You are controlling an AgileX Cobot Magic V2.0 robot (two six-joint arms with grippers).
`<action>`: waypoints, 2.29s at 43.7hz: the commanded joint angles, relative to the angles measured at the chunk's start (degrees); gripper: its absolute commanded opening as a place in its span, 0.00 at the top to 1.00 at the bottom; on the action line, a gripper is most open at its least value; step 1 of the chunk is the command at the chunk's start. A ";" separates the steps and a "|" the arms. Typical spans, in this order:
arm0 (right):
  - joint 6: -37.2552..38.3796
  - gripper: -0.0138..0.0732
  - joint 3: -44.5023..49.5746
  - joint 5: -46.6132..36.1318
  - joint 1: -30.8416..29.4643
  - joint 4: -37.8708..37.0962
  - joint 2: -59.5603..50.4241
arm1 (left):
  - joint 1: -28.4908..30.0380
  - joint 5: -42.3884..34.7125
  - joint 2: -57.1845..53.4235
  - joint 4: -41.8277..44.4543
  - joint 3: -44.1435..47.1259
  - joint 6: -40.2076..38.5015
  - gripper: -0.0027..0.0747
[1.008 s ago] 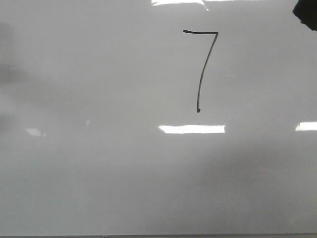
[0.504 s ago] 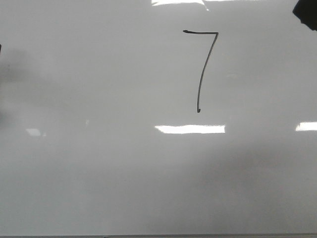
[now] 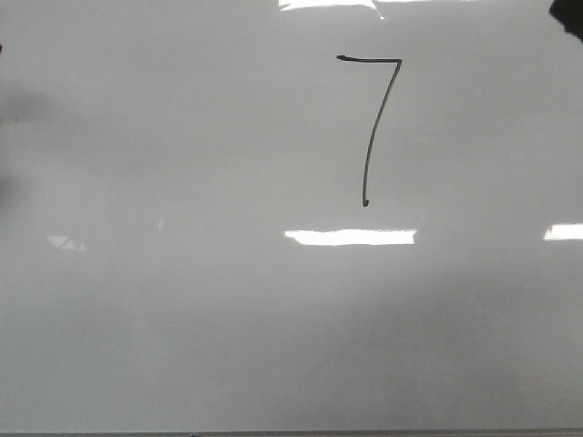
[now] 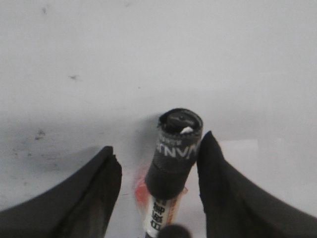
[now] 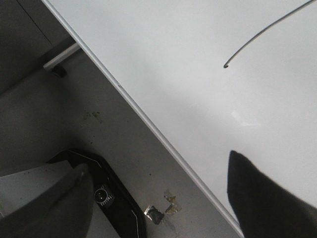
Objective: Write number 7 on whiteboard
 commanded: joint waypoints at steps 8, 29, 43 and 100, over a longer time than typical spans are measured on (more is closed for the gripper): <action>16.43 0.17 -4.67 2.40 -0.37 -8.83 -9.28 | -0.81 10.22 -7.19 1.02 -8.60 -0.31 0.51; 38.38 0.17 -0.18 7.12 -0.37 -25.33 -24.09 | -20.66 26.86 -29.62 -0.14 -5.80 1.11 0.51; 36.81 0.17 2.42 5.71 -0.37 -25.33 -25.33 | -29.16 28.04 -40.27 -2.18 3.70 1.11 0.51; 36.39 0.92 2.42 5.51 -0.37 -25.22 -25.33 | -24.37 23.96 -43.56 -1.21 4.45 1.11 0.99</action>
